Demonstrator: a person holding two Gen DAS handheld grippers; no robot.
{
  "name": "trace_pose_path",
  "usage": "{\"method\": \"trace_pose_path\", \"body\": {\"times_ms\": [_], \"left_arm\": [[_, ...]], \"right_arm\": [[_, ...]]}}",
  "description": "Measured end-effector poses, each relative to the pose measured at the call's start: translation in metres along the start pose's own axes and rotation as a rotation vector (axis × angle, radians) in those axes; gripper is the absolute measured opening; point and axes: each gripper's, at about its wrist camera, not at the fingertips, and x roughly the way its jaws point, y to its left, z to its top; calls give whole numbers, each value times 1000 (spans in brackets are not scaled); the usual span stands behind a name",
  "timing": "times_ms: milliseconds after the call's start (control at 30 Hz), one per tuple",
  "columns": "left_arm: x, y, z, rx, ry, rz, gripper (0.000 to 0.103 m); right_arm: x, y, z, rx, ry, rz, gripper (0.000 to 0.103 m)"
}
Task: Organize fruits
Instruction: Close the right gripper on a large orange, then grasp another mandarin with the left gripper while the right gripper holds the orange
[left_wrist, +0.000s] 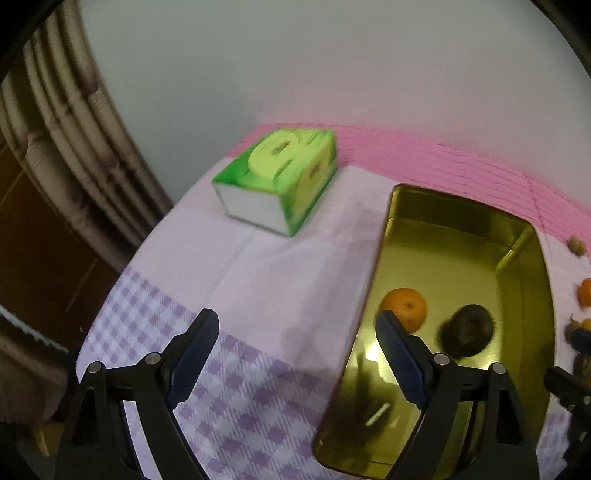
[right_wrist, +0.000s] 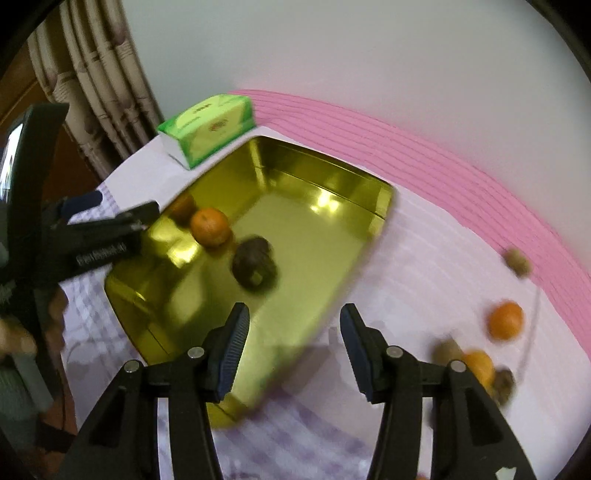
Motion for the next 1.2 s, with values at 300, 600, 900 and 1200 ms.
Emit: {"method": "trace_pose_path", "body": {"times_ms": [300,600,900,1200], "left_arm": [[-44,-28,-5,62,-47,-61,87],[-73,-92,-21,212,-34,-196,87],[-72,-121,-40,272,21,-224,87],[-74,-138,-51,295,45,-241,87]], "right_arm": [[-30,-75,-52,76,43,-112,49],[-34,-128,-94,112,121,-134,49],[-15,-139,-105,65,190,-108,49],[-11,-139,-103,46,167,-84,40]]}}
